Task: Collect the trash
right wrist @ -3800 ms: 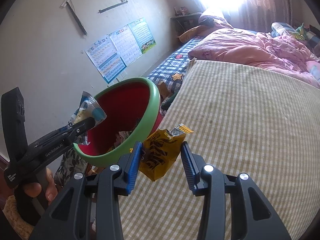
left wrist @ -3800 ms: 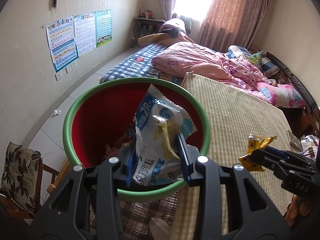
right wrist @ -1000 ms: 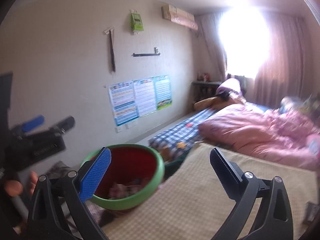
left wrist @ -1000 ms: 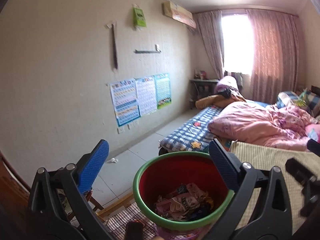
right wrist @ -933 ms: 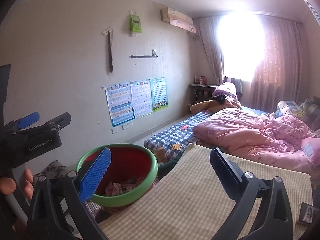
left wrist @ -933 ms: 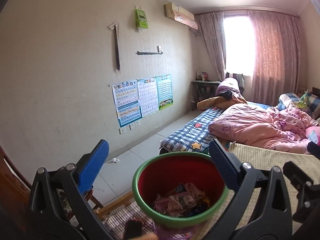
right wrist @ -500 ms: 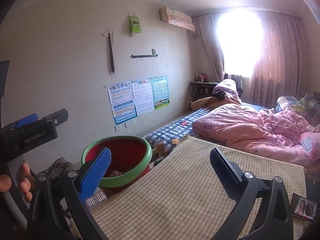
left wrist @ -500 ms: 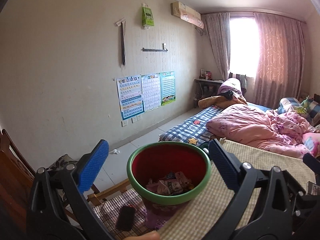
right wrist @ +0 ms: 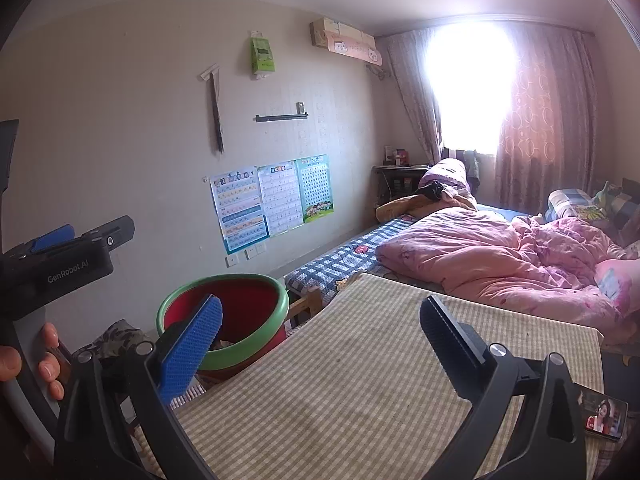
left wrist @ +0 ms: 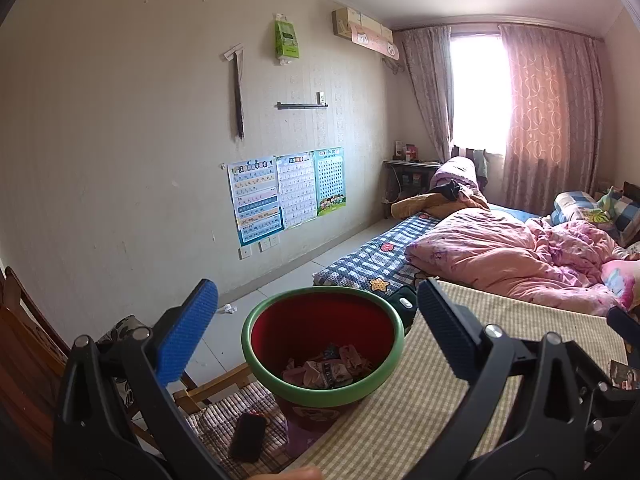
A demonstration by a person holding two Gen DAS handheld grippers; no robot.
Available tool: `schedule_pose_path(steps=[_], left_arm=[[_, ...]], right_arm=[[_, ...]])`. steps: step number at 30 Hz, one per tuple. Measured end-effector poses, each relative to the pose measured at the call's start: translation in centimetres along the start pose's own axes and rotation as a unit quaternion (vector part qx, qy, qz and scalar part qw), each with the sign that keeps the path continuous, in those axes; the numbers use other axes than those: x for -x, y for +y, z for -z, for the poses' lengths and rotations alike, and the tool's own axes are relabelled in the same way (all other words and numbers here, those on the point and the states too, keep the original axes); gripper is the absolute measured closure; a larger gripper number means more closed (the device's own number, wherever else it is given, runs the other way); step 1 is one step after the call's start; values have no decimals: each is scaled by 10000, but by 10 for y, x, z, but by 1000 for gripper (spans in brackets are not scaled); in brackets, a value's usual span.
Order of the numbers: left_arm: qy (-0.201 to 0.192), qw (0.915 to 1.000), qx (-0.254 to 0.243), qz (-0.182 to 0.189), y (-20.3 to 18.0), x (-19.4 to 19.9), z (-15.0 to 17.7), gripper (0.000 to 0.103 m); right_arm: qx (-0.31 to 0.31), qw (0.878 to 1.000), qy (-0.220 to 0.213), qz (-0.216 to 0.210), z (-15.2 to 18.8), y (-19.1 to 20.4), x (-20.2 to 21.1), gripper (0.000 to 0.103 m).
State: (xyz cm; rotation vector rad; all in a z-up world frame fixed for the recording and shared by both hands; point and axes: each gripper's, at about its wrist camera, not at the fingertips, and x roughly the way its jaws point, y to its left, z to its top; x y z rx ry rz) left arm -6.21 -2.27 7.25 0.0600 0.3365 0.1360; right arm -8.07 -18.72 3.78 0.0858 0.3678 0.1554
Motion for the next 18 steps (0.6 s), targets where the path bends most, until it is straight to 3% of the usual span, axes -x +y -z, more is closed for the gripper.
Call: schedule_pose_path(steps=[18], left_arm=[[139,9999,-33,-16,-1,-8,3,5]], right_arm=[[-46,9999,101,-38,3,-4,-5,7]])
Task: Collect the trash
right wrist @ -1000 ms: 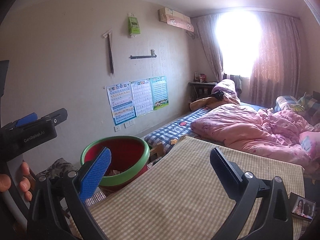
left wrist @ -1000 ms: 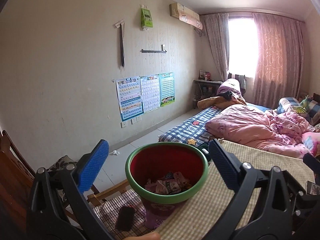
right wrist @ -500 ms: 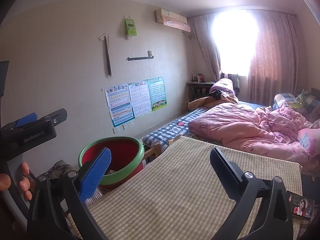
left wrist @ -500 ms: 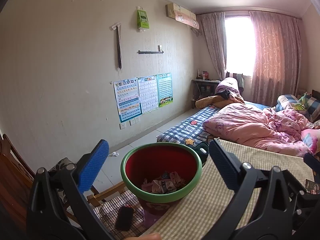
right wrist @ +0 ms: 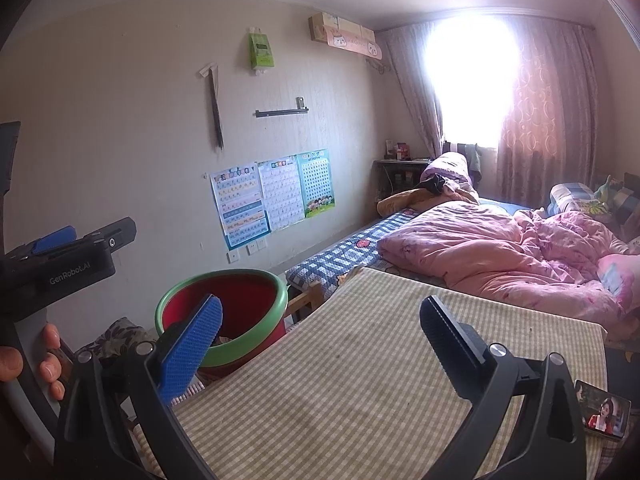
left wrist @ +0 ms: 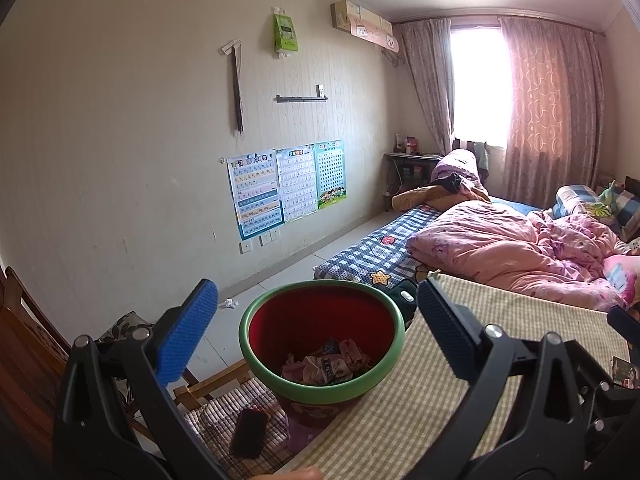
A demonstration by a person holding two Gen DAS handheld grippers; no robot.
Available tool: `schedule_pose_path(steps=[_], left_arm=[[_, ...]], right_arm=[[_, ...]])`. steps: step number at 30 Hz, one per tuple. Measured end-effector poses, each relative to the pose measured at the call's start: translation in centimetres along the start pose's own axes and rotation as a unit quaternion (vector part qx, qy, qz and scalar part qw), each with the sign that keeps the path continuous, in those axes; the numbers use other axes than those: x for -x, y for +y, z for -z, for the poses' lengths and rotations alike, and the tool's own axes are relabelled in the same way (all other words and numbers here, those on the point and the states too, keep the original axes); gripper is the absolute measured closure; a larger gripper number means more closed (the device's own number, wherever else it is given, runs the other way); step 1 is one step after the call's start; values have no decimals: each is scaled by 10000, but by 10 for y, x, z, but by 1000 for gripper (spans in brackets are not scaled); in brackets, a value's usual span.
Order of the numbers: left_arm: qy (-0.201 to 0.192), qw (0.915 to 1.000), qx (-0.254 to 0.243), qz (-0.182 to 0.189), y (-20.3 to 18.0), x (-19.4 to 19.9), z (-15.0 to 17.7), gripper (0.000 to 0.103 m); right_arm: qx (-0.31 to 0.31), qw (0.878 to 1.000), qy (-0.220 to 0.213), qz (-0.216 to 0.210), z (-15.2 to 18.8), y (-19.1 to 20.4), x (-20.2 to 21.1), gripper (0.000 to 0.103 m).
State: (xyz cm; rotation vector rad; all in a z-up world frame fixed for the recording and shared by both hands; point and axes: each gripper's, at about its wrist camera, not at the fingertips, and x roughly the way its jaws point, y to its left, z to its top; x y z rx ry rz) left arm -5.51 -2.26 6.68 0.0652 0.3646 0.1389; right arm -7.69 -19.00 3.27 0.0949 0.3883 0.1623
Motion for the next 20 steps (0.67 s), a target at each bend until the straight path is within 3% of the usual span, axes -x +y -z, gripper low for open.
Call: schedule_pose_path(steps=[8,11,16,20], left_arm=[[147,9999,-26,73,-7,-8,4,5],[399,9988,-5,272,-16,-20,13,5],[1114,9856,-271,1245,-62,-56,56,5],[1401,9700,-582,1898,-115,-86,86,5]], right_arm=[[-22,10000,92,21,4,-5,-5,7],[-73,9997,196,88,10,-15,-8,7],[-548,9927,752,762,40,-62,-22,7],[-1245,9699,1327,1615,77,-121,-35,7]])
